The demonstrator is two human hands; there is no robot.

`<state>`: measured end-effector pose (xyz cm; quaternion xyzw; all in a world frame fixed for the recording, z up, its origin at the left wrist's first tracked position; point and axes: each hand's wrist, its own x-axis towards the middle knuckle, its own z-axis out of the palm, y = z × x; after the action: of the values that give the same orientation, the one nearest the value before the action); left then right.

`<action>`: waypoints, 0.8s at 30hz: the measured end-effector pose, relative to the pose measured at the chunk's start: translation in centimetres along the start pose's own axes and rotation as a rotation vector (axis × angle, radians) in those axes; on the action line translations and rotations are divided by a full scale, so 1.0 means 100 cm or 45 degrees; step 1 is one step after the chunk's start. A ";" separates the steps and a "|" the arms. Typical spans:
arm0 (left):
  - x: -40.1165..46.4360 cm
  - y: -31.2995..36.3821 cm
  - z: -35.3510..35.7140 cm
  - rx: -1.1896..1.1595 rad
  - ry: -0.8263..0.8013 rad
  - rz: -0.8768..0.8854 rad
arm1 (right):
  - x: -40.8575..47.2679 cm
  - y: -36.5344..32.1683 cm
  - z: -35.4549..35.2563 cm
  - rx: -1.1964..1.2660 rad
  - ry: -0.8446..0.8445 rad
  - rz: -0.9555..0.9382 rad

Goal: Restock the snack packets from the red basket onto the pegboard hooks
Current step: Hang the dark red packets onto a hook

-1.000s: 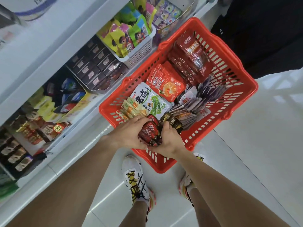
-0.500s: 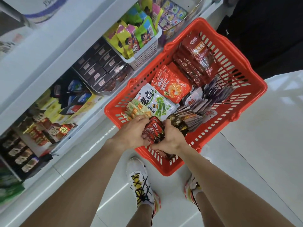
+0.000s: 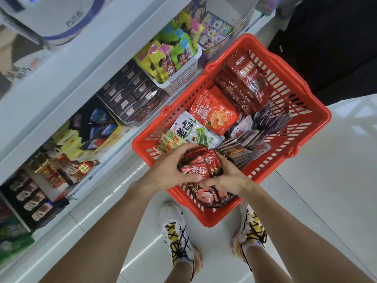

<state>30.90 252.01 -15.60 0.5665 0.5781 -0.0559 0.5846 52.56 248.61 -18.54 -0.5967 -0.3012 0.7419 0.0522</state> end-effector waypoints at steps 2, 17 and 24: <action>-0.005 0.009 0.002 -0.300 0.114 -0.061 | -0.011 -0.008 -0.008 0.105 -0.020 0.003; -0.190 0.243 -0.049 -1.247 0.235 0.164 | -0.274 -0.213 -0.049 0.526 -0.021 -0.266; -0.380 0.427 -0.132 -1.214 0.435 0.321 | -0.525 -0.368 -0.021 0.669 -0.125 -0.533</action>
<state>41.22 254.18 42.12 0.3034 0.5538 0.3776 0.6773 58.95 256.39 44.77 -0.4515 -0.2179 0.7953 0.3409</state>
